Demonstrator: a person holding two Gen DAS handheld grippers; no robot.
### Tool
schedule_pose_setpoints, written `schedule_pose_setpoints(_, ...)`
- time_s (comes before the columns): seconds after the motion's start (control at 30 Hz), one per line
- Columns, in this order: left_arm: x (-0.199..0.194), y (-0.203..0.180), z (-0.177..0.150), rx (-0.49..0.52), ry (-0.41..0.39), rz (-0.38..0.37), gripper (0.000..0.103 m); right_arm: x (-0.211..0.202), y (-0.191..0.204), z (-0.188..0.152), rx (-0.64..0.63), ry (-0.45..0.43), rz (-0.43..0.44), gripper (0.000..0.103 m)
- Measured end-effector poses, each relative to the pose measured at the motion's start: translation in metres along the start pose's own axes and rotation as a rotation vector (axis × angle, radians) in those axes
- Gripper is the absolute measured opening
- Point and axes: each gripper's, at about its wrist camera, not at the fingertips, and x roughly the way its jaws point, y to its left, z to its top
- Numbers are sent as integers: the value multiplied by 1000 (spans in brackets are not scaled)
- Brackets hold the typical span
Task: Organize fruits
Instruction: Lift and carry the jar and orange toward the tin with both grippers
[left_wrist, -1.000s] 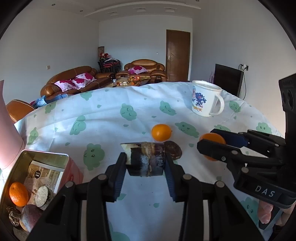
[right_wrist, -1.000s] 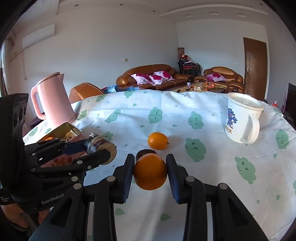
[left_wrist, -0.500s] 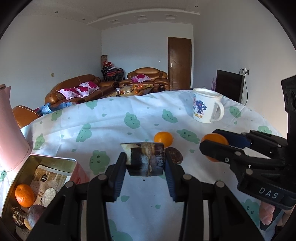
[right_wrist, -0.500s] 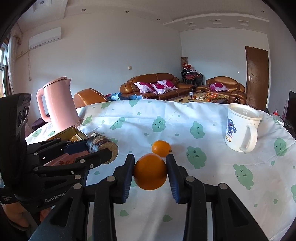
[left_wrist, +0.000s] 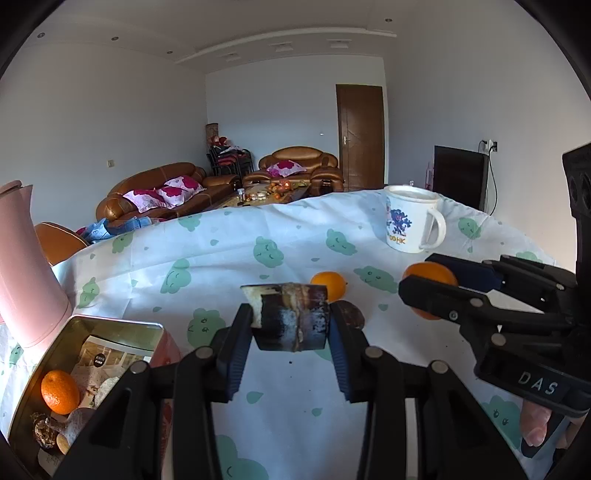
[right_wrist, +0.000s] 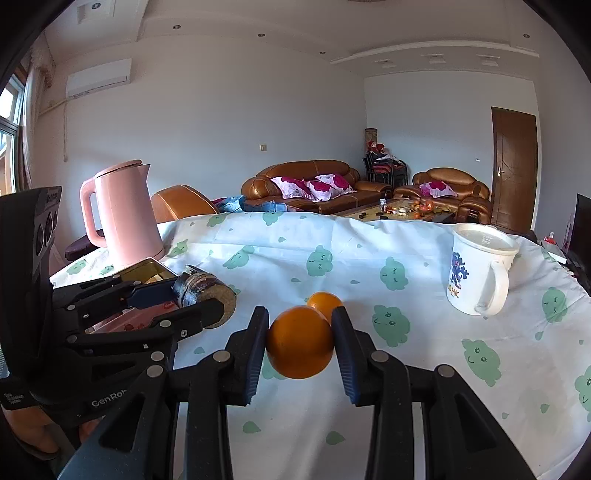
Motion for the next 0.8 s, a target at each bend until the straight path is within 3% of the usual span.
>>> schedule_pose_setpoints(0.8,-20,0,-3,-5,-84,37,41,-15,9,-3,-33,-83,4,37)
